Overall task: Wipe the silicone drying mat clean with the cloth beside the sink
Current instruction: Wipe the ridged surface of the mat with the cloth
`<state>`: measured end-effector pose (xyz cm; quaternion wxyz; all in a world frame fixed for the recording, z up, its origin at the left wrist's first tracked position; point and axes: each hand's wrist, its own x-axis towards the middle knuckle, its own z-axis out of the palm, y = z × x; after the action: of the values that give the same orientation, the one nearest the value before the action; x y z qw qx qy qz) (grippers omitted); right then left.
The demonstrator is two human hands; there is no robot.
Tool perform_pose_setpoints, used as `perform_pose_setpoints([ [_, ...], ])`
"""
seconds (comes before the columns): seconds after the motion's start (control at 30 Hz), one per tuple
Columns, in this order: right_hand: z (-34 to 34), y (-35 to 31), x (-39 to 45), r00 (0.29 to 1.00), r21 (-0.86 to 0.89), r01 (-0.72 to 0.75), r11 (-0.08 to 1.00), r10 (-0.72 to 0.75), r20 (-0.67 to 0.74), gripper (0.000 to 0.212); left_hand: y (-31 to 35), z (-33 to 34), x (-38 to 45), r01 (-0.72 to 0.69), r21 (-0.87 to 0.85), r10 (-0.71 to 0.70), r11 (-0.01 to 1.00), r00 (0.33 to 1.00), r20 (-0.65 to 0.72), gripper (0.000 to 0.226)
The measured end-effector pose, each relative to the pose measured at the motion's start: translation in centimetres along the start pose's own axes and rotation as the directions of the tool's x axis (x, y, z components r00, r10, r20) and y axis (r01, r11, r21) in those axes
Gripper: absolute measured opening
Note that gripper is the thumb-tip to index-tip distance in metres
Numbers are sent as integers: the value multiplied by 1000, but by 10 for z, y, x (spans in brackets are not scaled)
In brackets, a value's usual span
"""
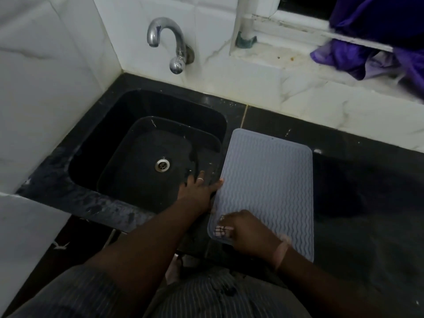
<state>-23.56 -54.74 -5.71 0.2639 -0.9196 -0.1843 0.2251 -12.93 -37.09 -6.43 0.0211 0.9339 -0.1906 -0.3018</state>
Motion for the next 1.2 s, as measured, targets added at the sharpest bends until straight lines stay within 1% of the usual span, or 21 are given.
perform_pose_setpoints([
  [0.07,-23,6,4,990,262,-128,956,109,86,16,4,0,0,17,-7,-17,1000,1000,7,88],
  [0.1,-36,12,12,982,357,-188,915,175,66,16,5,0,0,22,-3,-22,1000,1000,5,90],
  [0.17,-57,25,30,962,434,-215,875,267,-63,18,6,0,0,33,3,-33,999,999,-6,93],
  [0.23,-64,33,47,945,342,-170,924,252,-210,25,7,0,-1,43,15,-43,999,999,0,94],
  [0.3,-52,37,58,959,112,-84,990,111,-262,30,8,-1,-1,52,20,-53,998,998,20,97],
  [0.37,-30,38,58,975,-124,-38,992,9,-222,34,8,-1,0,66,16,-67,998,998,20,99],
  [0.4,-18,35,52,981,-191,-37,981,0,-192,34,8,-1,0,70,8,-70,998,997,26,99],
  [0.47,2,27,32,991,-200,44,979,-69,-118,27,7,-2,1,64,-3,-64,998,996,54,98],
  [0.53,6,15,8,986,-103,166,981,-167,-8,19,6,-1,2,56,13,-57,998,996,63,97],
  [0.63,-18,11,-1,992,229,35,973,-62,110,19,8,-2,1,55,26,-56,998,996,65,97],
  [0.67,-29,14,6,995,295,1,955,-31,98,22,10,-2,0,57,30,-59,998,996,61,97],
  [0.73,-51,18,24,998,399,-56,915,68,-16,18,15,-4,-4,70,34,-71,997,997,18,92],
  [0.77,-60,21,33,988,378,-53,924,104,-114,14,18,-3,-7,73,26,-72,997,997,-26,85],
  [0.8,-65,26,43,970,297,-33,954,103,-222,17,21,-1,-12,71,16,-69,997,994,-83,75],
  [0.83,-65,31,53,956,180,-26,983,77,-283,21,23,3,-17,70,7,-69,997,987,-144,65],
  [0.87,-60,37,60,955,74,-19,997,40,-294,24,25,8,-23,79,4,-76,997,976,-202,55],
  [0.93,-39,47,69,969,-132,-27,991,-7,-248,34,26,21,-33,114,13,-105,993,947,-303,39],
  [0.97,-25,52,69,972,-194,-58,979,12,-233,41,26,27,-37,133,7,-122,991,930,-347,33],
  [1.03,-3,49,57,974,-212,-71,975,22,-224,47,26,33,-42,149,-65,-162,987,907,-389,33],
  [1.13,12,26,23,973,-272,130,954,-175,-148,32,26,31,-40,147,-173,-201,974,915,-351,35],
  [1.2,22,13,-2,949,-265,275,924,-305,-79,39,24,33,-36,117,-185,-177,976,920,-351,31],
])
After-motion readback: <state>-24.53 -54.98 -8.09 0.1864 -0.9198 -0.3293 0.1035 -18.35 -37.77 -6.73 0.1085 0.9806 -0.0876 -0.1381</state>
